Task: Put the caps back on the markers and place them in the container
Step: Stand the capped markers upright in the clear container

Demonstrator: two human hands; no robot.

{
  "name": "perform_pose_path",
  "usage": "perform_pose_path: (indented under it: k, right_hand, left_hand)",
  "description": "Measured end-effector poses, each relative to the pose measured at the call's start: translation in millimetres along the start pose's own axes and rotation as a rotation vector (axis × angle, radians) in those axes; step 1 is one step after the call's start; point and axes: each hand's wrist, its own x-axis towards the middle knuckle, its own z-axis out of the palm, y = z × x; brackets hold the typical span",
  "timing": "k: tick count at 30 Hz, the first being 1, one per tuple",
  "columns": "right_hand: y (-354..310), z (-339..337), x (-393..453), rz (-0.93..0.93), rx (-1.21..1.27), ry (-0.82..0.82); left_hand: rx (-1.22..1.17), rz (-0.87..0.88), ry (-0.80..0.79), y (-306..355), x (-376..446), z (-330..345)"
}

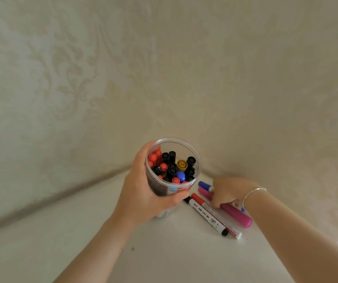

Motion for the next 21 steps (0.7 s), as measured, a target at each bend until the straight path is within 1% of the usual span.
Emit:
perform_pose_path:
  k: [3,5,7,8,9,10,11,12,13,15,18,21]
  right_hand:
    - [-3,6,2,-0.014,-0.035,0.105]
    - [0,-4,-1,-0.026,0.124,0.132]
    - [3,-27,-12,-0.066,0.348,0.214]
    - [3,-42,-21,-0.128,0.456,0.274]
    - [3,-57,-34,-0.230,0.595,0.316]
    - [1,-71,-49,-0.350,0.753,0.317]
    - [-2,-82,-64,-0.469,0.884,0.274]
    - [-7,-90,-78,-0.562,0.946,0.216]
    - [-13,-96,-91,-0.627,0.943,0.166]
    - [-27,-100,-109,-0.675,0.878,0.097]
    - [-39,-100,-117,-0.617,0.769,0.041]
    - [-39,-101,-119,-0.542,0.697,0.035]
  left_hand:
    - [0.005,-0.003,-0.014,-2,-1,-1]
    - [0.018,-0.012,-0.014,-5,-1,-1]
    - [0.022,-0.026,-0.008,-6,-1,-1]
    - [0.019,-0.033,-0.003,-6,0,-1]
    - [0.015,-0.039,-0.001,-7,0,-1]
    - [0.009,-0.043,0.002,-8,0,-1]
    - [0.003,-0.047,0.005,-9,0,-1]
    - [-0.002,-0.051,0.008,-10,0,-2]
    - [-0.004,-0.051,0.008,-11,0,-3]
    - [0.001,-0.049,0.008,-13,1,-3]
    - [-0.008,-0.062,0.023,-12,1,-3]
    - [-0.023,-0.072,0.025,-13,-1,-3]
